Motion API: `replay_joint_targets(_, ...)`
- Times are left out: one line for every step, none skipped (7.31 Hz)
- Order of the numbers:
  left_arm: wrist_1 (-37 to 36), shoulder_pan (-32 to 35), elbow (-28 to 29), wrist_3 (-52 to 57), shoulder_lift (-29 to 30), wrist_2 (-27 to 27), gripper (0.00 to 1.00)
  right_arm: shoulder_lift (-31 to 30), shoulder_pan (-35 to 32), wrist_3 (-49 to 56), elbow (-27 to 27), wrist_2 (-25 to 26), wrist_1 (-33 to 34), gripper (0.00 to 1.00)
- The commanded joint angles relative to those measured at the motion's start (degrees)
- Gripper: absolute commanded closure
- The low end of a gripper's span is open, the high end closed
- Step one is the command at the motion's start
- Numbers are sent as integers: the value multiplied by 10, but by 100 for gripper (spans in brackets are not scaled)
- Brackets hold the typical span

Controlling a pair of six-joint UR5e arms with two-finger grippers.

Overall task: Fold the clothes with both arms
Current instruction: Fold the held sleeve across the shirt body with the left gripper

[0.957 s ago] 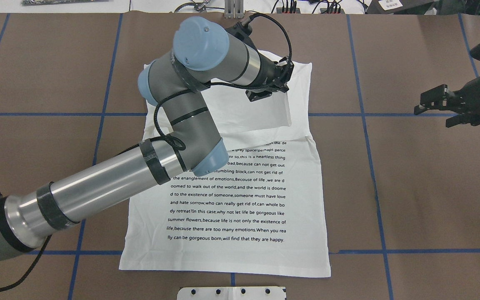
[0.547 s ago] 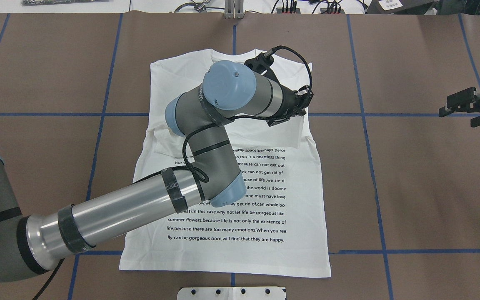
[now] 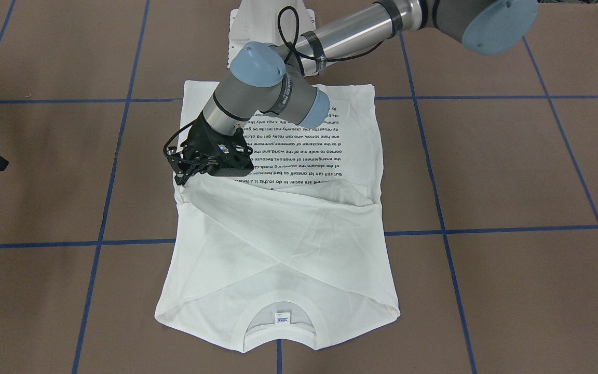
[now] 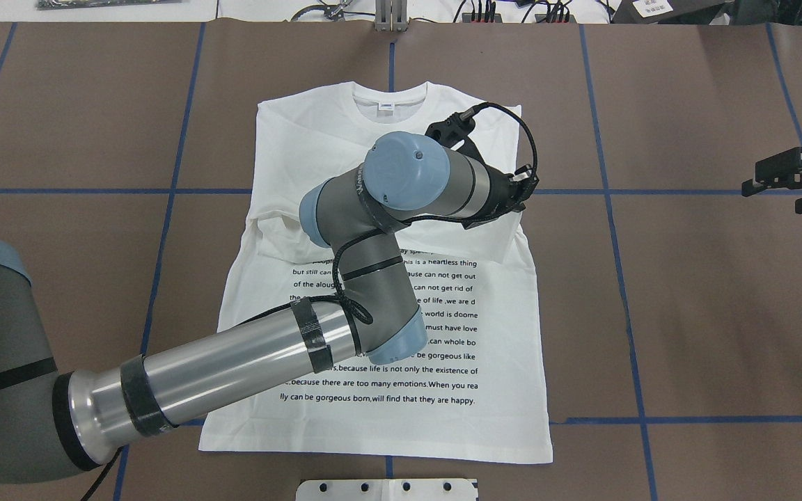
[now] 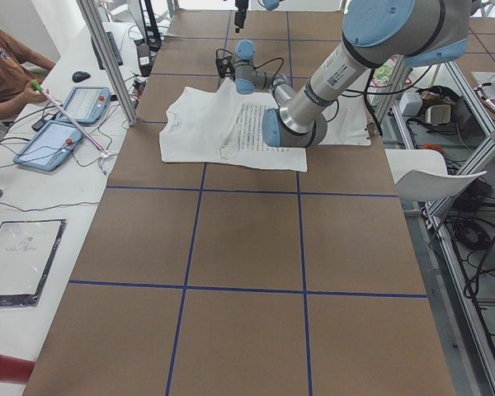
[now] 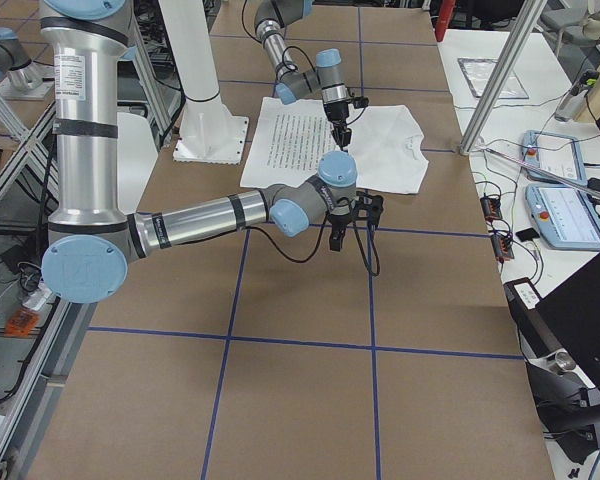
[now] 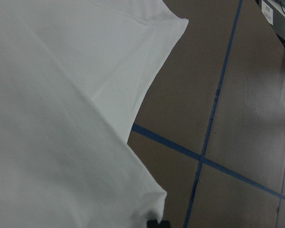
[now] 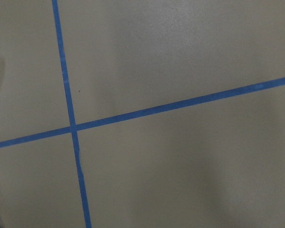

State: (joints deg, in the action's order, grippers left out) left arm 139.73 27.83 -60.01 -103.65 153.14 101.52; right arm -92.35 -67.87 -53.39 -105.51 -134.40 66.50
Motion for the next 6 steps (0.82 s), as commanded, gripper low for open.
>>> replay_joint_targets(1, -1, 9, 0, 7, -7, 51, -2, 0, -1, 2, 3, -1, 0)
replay_joint_targets(0, -1, 7, 0, 9, -8, 38, -3, 0, -1, 2, 3, -1, 0)
replay_joint_targets(-1, -1, 2, 0, 9, -7, 32, 3, 1, -12, 0, 9, -1, 0)
replay_joint_targets(-8, 0, -21, 2, 5, -3, 30, 4, 2, -24, -1, 9, -1, 0)
replay_joint_targets(-22, 1, -77, 2, -25, 4, 31, 7, 27, -100, -10, 9, -11, 0)
replay_joint_targets(-47, 4, -144, 5, -69, 30, 31, 8, 65, -197, -17, 22, -64, 0)
